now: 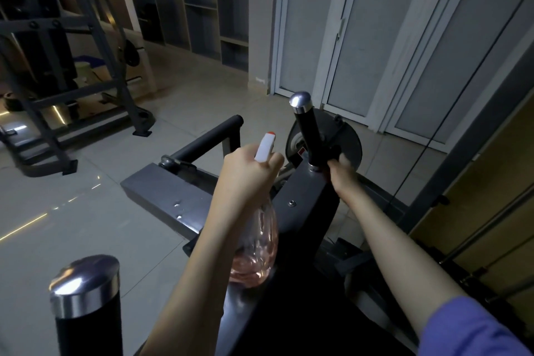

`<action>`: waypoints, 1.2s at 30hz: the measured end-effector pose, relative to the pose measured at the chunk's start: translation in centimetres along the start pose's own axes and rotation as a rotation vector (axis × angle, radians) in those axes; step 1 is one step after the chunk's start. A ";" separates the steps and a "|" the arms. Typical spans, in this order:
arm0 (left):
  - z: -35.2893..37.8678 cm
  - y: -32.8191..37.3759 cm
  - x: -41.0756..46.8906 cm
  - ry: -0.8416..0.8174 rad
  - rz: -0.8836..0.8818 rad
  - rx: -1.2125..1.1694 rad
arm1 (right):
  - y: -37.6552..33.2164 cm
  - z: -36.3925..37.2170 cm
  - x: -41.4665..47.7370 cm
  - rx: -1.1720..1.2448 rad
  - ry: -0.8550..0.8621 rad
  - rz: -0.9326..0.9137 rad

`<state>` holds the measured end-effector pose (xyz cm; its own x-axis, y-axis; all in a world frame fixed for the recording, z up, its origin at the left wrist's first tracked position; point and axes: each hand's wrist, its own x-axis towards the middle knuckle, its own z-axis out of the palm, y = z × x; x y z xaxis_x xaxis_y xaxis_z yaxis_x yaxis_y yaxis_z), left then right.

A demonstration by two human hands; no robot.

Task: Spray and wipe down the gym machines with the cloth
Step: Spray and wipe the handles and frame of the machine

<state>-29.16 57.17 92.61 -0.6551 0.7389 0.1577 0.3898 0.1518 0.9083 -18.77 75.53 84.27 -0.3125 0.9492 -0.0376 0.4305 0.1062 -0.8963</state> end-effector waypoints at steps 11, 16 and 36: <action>-0.2 -0.3 -0.2 -0.010 -0.006 -0.065 | 0.8 0.8 -1.0 -0.087 0.074 -0.079; -0.2 -0.1 -0.3 -0.019 0.017 -0.038 | 1.5 1.2 -2.5 -0.149 0.057 -0.175; 5.0 2.0 -7.6 -0.118 0.049 0.014 | 6.9 -4.7 -7.2 0.534 0.037 0.431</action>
<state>-20.17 55.10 91.33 -0.5545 0.8177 0.1545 0.4294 0.1222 0.8948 -9.53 70.86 80.43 -0.1736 0.8844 -0.4332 0.0308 -0.4348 -0.9000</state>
